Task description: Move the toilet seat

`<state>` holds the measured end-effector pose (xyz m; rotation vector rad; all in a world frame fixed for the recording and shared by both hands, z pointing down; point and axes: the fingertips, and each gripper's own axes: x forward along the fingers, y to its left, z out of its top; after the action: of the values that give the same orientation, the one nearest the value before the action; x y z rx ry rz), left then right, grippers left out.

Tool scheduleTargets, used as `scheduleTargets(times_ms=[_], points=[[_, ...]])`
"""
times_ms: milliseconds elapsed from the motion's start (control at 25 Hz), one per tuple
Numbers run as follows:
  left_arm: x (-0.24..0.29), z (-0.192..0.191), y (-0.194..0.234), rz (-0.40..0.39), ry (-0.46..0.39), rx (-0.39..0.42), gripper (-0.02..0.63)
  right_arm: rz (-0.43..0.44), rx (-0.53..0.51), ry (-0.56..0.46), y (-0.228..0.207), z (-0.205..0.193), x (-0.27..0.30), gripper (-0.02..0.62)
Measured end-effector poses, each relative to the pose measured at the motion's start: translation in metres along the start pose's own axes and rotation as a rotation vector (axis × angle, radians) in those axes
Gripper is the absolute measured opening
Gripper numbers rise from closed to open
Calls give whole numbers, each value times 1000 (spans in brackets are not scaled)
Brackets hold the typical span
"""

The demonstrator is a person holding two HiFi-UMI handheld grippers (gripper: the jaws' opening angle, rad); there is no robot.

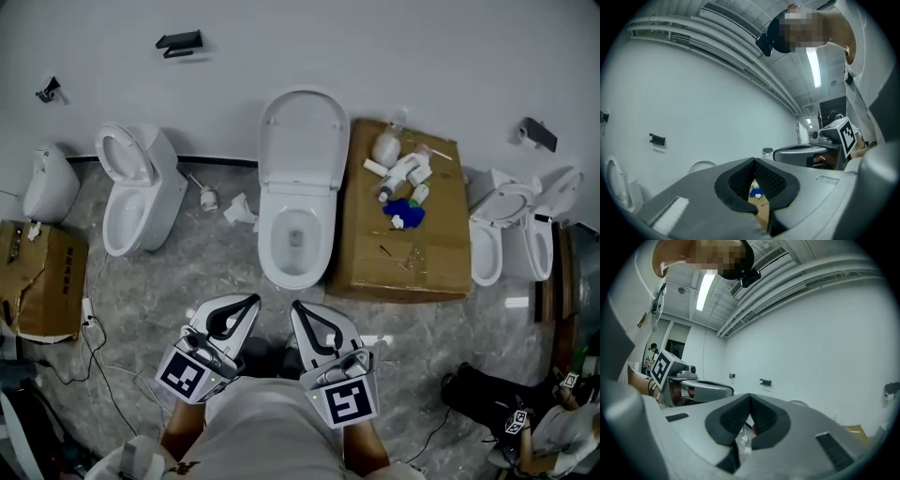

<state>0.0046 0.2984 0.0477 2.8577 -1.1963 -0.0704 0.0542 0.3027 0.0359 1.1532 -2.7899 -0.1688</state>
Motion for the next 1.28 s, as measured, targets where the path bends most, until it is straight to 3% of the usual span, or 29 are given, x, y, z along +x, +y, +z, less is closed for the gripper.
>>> scheduleTargets(times_ms=[240, 480, 640, 880, 1280], points=[[28, -12, 33, -20, 8, -19, -5, -8, 17, 24, -24, -16, 34, 0], [56, -36, 79, -75, 7, -95, -5, -53, 71, 78, -45, -42, 84, 0], [68, -65, 108, -105, 75, -112, -3, -58, 147, 108, -55, -67, 108, 0], [82, -104, 148, -162, 137, -147, 5, -139, 203, 186, -71, -104, 135, 0], [105, -180, 170, -180, 266, -198, 88, -190, 313, 346, -82, -190, 148, 5]])
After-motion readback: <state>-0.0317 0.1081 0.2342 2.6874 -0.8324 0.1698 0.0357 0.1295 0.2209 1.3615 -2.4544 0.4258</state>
